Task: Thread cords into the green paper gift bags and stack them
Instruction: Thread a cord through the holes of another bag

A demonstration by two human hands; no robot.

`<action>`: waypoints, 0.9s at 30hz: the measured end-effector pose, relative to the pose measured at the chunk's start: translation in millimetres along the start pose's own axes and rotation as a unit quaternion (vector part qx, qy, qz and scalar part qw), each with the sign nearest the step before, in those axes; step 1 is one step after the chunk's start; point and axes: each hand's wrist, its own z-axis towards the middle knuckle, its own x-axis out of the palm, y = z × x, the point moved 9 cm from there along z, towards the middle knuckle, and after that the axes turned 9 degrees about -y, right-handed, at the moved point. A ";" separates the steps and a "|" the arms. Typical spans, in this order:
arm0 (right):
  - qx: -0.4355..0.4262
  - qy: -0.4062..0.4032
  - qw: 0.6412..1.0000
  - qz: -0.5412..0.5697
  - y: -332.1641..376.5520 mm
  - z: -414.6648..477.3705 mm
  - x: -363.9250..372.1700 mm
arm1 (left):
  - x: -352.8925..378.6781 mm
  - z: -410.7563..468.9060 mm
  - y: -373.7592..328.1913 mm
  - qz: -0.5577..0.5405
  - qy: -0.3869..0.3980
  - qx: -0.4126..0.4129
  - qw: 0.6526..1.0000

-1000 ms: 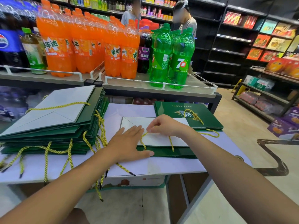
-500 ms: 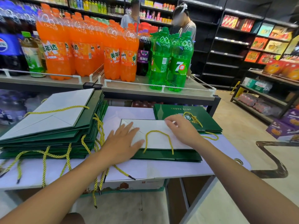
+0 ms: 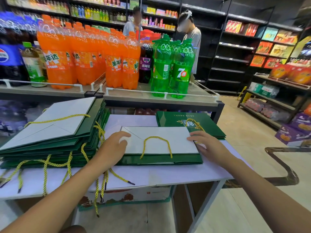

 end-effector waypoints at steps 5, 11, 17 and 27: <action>0.052 -0.121 0.990 0.059 -12.7 2.1 -44.3 | -15.9 -2.3 -13.4 -0.329 -0.057 -0.099 0.938; 0.194 -0.182 0.946 0.186 -10.0 11.6 -85.5 | -42.7 -2.0 -57.1 -0.395 -0.126 -0.053 0.908; 0.292 -0.098 0.909 0.283 -4.5 7.6 -63.7 | -51.6 19.0 -77.0 -0.221 -0.196 0.052 0.954; 0.383 0.060 0.920 -0.065 -22.1 -48.2 -7.9 | 19.4 28.8 4.4 0.122 -0.002 -0.048 0.991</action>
